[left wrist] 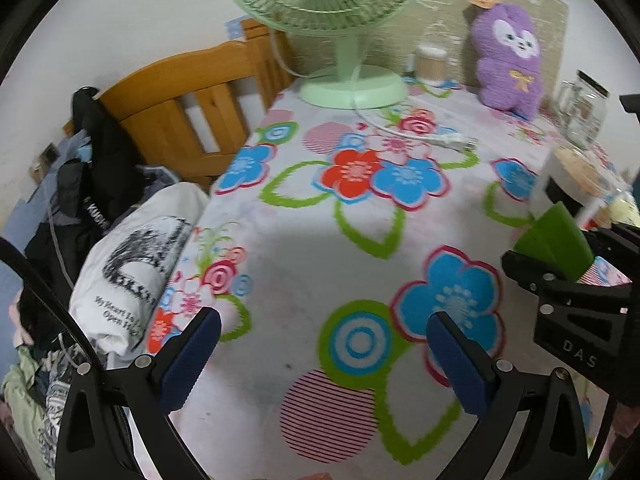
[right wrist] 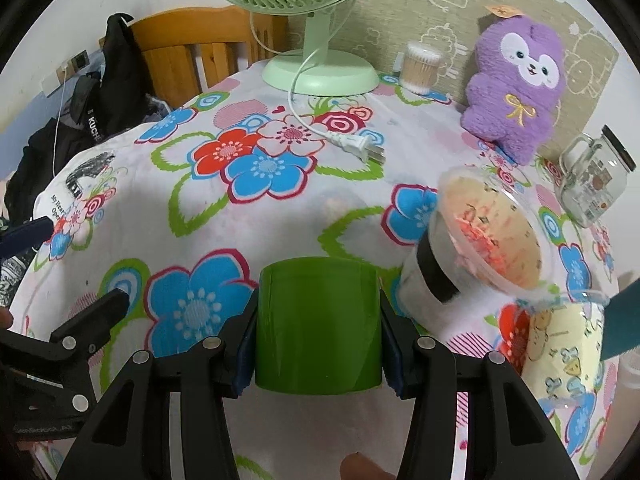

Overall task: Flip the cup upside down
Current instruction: 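Lift the green cup with the right tool toward the left tool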

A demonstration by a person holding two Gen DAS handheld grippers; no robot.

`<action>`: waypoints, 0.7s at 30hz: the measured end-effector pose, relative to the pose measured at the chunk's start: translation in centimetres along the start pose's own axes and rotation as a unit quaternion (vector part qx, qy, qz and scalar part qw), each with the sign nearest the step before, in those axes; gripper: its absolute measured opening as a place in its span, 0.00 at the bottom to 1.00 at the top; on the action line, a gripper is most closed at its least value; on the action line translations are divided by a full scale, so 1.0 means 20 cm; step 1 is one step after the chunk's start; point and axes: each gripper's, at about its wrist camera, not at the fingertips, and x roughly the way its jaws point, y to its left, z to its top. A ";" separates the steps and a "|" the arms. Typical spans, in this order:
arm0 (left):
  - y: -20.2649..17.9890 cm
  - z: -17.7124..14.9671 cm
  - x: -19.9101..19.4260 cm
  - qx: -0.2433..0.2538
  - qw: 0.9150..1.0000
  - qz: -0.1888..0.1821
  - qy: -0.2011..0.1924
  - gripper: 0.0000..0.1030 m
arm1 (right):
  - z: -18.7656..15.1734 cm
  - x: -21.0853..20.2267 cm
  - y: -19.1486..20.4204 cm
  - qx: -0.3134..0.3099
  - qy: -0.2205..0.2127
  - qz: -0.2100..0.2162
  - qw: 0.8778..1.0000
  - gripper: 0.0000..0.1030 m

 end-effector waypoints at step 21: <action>-0.20 -0.09 -0.12 0.051 0.993 -0.109 0.014 1.00 | -0.42 -0.38 -0.06 0.000 -0.003 -0.040 0.999 0.52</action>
